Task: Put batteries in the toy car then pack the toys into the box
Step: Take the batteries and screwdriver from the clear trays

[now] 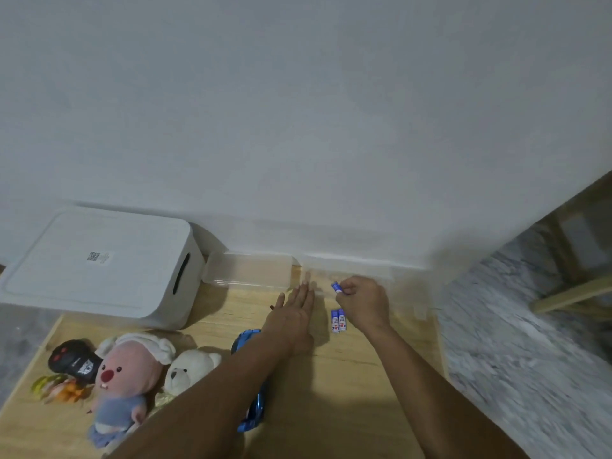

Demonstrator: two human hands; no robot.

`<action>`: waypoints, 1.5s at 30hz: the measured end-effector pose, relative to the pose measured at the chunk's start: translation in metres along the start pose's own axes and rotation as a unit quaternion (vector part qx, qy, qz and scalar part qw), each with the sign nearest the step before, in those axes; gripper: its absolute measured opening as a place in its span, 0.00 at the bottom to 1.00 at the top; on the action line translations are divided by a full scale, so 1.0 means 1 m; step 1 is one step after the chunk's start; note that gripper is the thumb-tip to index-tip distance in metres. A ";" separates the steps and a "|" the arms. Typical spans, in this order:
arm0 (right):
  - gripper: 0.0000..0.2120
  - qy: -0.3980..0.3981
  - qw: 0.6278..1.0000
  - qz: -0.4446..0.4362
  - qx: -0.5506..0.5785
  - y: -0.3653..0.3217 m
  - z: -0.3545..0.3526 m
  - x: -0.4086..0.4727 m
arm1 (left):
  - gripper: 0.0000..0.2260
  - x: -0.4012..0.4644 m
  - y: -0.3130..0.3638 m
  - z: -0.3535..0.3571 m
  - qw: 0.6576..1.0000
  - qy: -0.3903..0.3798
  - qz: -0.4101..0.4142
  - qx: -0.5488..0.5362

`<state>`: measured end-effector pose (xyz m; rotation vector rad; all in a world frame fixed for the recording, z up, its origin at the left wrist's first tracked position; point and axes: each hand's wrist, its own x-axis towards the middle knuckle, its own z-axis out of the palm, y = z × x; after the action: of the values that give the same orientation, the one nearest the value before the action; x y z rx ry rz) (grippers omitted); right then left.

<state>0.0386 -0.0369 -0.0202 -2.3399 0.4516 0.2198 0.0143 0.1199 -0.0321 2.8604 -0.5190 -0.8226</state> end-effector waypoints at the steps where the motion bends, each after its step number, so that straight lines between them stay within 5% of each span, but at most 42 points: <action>1: 0.09 0.000 1.000 0.010 0.007 0.007 -0.002 -0.003 | 0.43 0.000 0.000 -0.001 1.000 -0.001 0.000 0.000; 13: 0.07 0.039 0.994 0.094 0.040 0.052 0.015 -0.030 | 0.52 -0.002 -0.004 0.005 1.000 0.008 -0.012 0.012; 45: 0.10 0.012 0.998 0.044 0.042 0.062 0.004 -0.037 | 0.33 -0.058 -0.010 -0.001 0.993 0.046 -0.091 -0.060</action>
<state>-0.0191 -0.0661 -0.0515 -2.2439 0.5666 0.2102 -0.0281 0.1500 -0.0050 2.8477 -0.1933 -0.7159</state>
